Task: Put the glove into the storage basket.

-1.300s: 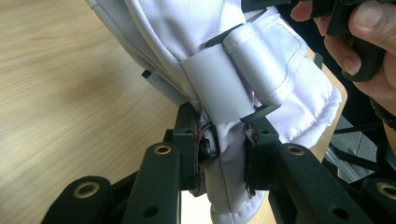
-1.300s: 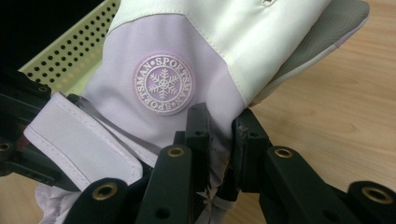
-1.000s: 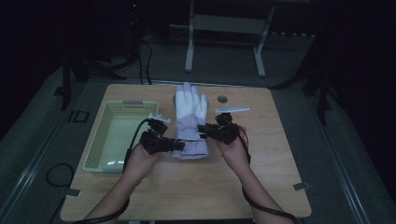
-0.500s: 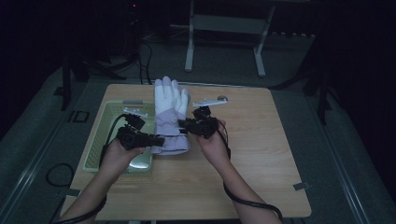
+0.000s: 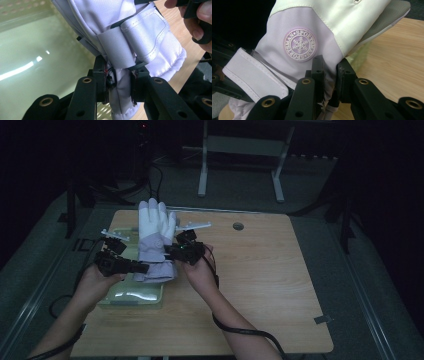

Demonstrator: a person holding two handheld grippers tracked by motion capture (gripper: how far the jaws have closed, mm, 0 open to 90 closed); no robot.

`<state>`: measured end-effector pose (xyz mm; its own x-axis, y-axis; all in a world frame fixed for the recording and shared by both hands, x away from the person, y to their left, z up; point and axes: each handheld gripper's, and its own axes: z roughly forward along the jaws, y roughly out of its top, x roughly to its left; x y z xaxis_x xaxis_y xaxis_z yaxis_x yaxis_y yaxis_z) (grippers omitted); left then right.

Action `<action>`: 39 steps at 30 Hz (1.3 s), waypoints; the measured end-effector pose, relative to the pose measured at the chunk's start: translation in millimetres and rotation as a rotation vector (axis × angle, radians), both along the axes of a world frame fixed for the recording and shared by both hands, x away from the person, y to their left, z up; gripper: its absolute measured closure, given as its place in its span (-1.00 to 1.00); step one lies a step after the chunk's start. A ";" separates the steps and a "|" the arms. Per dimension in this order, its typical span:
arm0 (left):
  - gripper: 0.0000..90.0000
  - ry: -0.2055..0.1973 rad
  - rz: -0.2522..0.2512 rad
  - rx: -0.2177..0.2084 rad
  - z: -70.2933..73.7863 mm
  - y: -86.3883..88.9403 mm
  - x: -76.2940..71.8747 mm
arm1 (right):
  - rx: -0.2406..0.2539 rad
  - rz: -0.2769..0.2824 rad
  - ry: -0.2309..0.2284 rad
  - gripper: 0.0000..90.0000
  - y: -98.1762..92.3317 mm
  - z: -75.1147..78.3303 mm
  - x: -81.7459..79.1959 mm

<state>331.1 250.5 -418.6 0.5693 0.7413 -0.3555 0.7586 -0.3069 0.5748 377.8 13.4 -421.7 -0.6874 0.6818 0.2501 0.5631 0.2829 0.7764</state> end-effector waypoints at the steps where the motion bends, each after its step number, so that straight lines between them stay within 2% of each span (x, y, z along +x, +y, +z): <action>1: 0.59 -0.001 0.000 0.008 -0.2 4.2 0.3 | 0.000 0.001 -0.002 0.75 4.7 -1.5 0.5; 7: 0.59 0.020 0.010 0.027 -5.6 29.0 3.6 | 0.006 0.018 0.011 0.75 31.4 -10.1 4.6; 13: 0.59 0.041 0.016 0.032 -23.3 43.1 7.7 | 0.007 0.018 0.041 0.75 48.3 -29.3 9.7; 19: 0.59 0.120 0.032 0.015 -49.9 53.4 7.9 | -0.024 0.015 0.087 0.75 60.1 -52.8 9.2; 24: 0.59 0.180 0.039 0.029 -65.0 58.9 5.6 | -0.074 0.034 0.110 0.75 70.4 -69.4 4.2; 27: 0.59 0.191 0.048 0.034 -69.9 61.7 2.9 | -0.094 0.045 0.113 0.75 75.1 -74.0 1.7; 33: 0.59 0.261 0.068 0.055 -81.6 65.1 1.8 | -0.166 0.078 0.120 0.75 85.2 -83.5 -2.9; 36: 0.58 0.282 0.066 0.071 -84.7 64.8 3.0 | -0.210 0.082 0.116 0.75 90.8 -84.3 -5.1; 39: 0.58 0.272 0.054 0.090 -85.7 64.7 3.8 | -0.241 0.079 0.128 0.75 94.6 -85.1 -4.9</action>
<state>334.9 315.2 -504.3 0.4206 0.8035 -0.4212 0.8979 -0.3022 0.3200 372.9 108.0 -506.8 -0.7139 0.6779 0.1754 0.6212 0.4976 0.6053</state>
